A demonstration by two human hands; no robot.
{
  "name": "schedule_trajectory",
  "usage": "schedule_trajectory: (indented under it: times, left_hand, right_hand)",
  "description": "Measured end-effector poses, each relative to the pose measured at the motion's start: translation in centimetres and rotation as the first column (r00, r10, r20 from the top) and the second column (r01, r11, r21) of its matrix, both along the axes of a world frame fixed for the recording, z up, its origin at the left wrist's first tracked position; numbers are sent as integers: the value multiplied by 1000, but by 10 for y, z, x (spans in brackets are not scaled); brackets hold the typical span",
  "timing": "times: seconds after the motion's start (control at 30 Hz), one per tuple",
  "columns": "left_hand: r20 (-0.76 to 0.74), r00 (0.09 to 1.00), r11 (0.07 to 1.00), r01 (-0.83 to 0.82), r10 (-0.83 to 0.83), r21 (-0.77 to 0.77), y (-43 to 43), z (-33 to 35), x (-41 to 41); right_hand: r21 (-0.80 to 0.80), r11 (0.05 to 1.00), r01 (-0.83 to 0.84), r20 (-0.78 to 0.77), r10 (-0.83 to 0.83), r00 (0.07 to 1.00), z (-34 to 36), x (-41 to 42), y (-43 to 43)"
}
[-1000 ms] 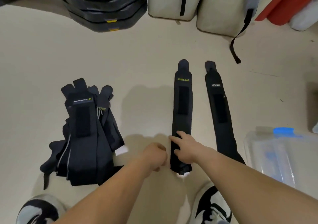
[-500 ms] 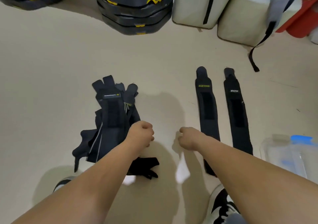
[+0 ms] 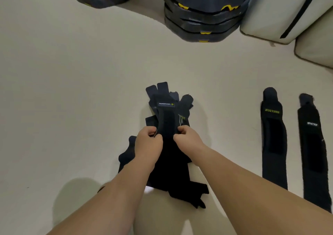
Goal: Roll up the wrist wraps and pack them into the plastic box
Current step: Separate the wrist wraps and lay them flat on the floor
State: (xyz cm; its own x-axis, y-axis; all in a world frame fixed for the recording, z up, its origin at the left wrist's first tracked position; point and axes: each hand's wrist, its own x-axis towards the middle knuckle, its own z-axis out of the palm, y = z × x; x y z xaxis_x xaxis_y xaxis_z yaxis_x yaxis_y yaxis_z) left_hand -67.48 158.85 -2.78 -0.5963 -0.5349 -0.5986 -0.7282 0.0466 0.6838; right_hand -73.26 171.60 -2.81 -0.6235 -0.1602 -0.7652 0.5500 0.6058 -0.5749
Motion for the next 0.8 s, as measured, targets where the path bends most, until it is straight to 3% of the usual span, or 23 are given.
schedule_trajectory:
  times: [0.17,0.27,0.37,0.5,0.7,0.8]
  left_hand:
    - [-3,993,993,122,-122,-6,-7,-2,-8]
    - [22,967,946,252,-253,-206,-5,-4,-11]
    - [-38,968,925,226,-249,-305,8,4,-11]
    - [-201,950,949,186,-240,-254,24,17,-9]
    - [-265,830,871,475,-491,-126,39,17,7]
    - [-310,849,893,451,-428,1,41,19,7]
  right_hand:
    - [-73,960,270,164,-255,953,2,-11,4]
    - [-54,951,304,182,-290,940,-1,-20,9]
    - [-57,946,320,177,-306,935,2,-29,14]
    - [-119,926,359,204,-331,921,9,-36,21]
    - [-338,843,418,378,-285,881,21,-48,18]
    - [-354,842,406,413,-249,876,22,-53,21]
